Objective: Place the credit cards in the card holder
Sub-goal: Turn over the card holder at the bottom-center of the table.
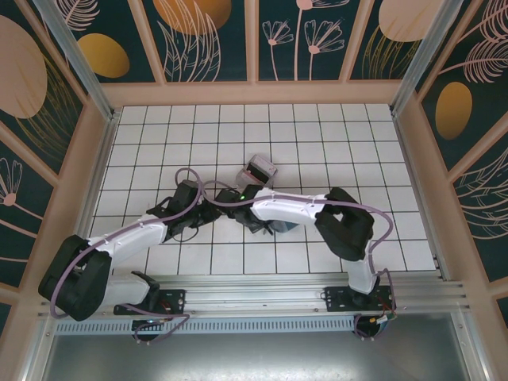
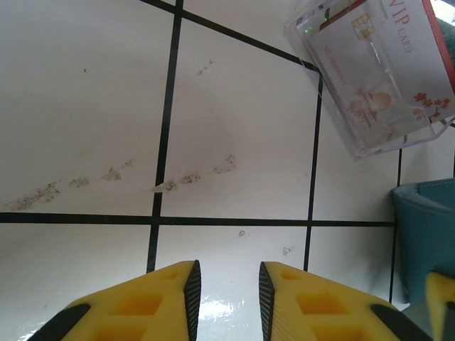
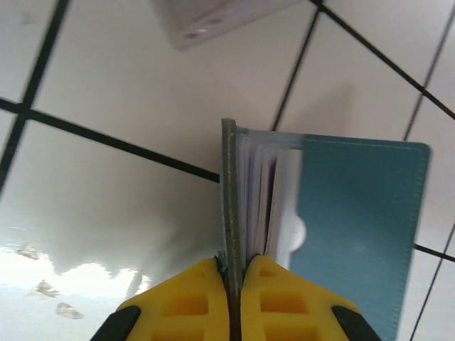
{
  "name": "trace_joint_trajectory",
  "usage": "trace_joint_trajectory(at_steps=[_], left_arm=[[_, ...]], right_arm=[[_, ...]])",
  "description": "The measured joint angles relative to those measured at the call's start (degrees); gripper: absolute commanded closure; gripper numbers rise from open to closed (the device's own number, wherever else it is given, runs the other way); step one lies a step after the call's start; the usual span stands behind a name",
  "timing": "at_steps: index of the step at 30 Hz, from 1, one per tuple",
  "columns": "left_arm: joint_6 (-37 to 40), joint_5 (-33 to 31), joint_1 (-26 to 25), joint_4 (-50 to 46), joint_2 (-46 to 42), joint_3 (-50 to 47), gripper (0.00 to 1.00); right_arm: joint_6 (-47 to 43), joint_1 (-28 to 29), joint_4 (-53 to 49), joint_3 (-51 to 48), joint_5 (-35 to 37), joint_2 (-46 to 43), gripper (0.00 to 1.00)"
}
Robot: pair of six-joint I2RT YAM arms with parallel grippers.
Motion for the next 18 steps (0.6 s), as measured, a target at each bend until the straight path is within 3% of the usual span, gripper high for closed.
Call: trace_joint_trajectory(at_steps=[3,6,13,18], left_arm=[[0.0,-0.2,0.4,0.0,0.0,0.0,0.66],[0.0,-0.2,0.4,0.0,0.0,0.0,0.65],[0.0,-0.1,0.4,0.0,0.0,0.0,0.63],[0.1,-0.1,0.4,0.0,0.2,0.0,0.61]], right_arm=[[-0.7,1.0,1.0,1.4,-2.3,2.2,0.68],[-1.5,1.8,4.3,2.3,-7.2,3.6,0.61],[-1.7,1.7,8.1,1.8,-12.1,1.6,0.56],[-1.5,0.9,10.5,-0.8,-14.0,-8.1,0.56]])
